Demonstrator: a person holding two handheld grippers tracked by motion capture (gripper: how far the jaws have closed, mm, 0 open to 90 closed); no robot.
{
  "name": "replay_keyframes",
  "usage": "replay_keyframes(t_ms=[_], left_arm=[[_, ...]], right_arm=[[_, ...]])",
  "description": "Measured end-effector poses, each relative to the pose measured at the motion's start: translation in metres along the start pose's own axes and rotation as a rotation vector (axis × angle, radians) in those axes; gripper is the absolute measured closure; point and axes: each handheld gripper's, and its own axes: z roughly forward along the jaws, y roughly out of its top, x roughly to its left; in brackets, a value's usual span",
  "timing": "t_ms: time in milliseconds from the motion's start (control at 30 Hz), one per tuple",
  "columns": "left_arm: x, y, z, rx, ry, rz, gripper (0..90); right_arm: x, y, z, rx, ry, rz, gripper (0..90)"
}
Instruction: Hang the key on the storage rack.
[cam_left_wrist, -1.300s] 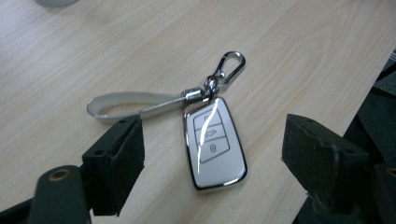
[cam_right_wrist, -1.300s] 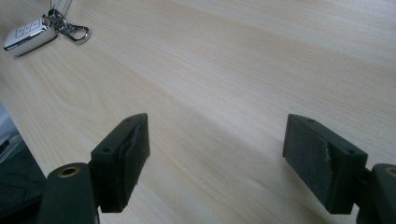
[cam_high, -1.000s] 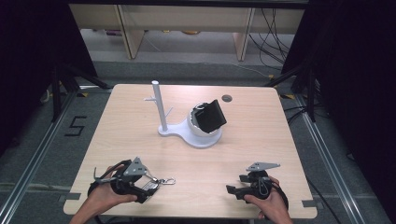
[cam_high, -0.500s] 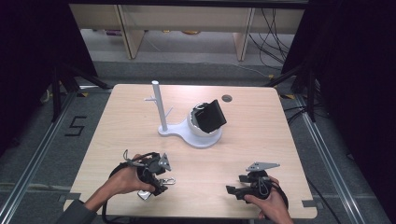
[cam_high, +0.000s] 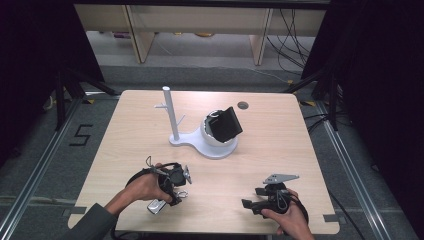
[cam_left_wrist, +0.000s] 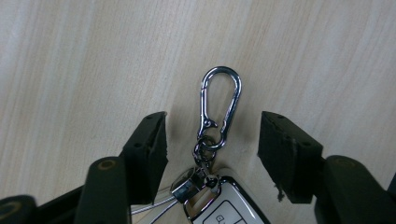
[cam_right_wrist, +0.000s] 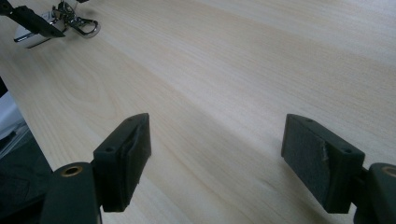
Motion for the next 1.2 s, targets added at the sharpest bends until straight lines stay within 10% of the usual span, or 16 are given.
replay_keyframes(t_ms=[733,1200], left_arm=[[0.002,0.019,0.01,0.166,-0.044,0.042,72.9],[0.005,0.015,0.009,0.151,-0.045,0.011,75.0]], right_arm=[[0.002,0.0,0.0,0.006,-0.012,-0.011,25.5],[0.001,0.0,0.0,0.022,-0.002,0.006,25.7]])
